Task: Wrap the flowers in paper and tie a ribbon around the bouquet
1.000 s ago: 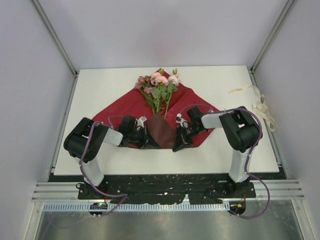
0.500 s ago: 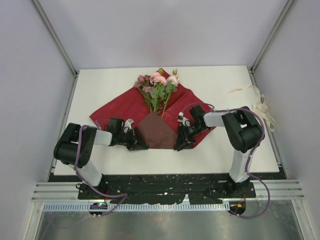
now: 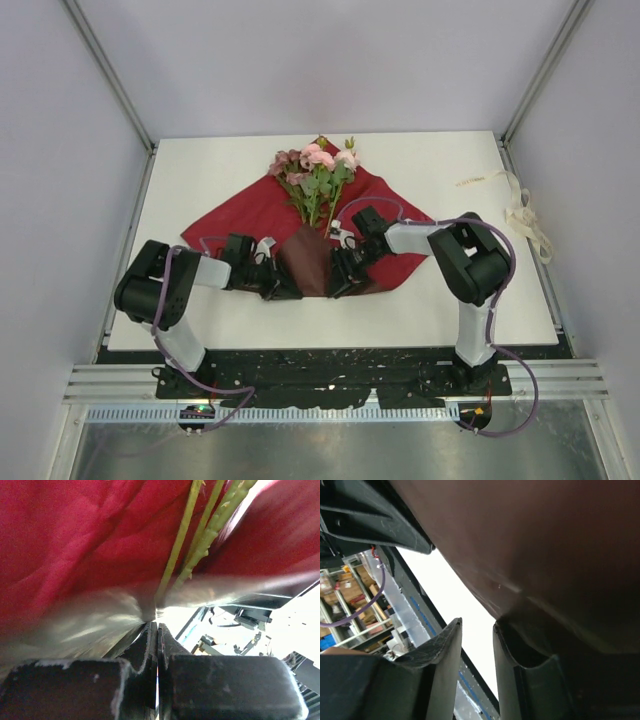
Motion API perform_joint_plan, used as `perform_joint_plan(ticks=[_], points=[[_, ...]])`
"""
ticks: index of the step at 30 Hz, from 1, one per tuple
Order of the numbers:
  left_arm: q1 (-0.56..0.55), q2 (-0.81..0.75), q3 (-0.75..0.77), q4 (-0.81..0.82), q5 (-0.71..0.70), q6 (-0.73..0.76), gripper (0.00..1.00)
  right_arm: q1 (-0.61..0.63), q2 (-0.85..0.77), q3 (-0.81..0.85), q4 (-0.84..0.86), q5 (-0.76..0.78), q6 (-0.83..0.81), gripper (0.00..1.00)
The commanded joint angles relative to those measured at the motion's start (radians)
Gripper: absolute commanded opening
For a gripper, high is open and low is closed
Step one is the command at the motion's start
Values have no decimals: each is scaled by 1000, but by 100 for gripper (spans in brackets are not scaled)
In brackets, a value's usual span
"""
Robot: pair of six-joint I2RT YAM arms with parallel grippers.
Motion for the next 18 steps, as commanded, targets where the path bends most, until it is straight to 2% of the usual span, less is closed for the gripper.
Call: perform_joint_plan(ticks=[1,10,18], points=[[-53,24,7,19,-96,-33,0,-37,69,25,-71,117,-51,37],[-34,-78,-51,-26,-137,-32,0,-119,69,16,-241,251,-171,33],[81,-68,-24,-305,-261,79,0,-143,82,16,-265,266,-195,33]])
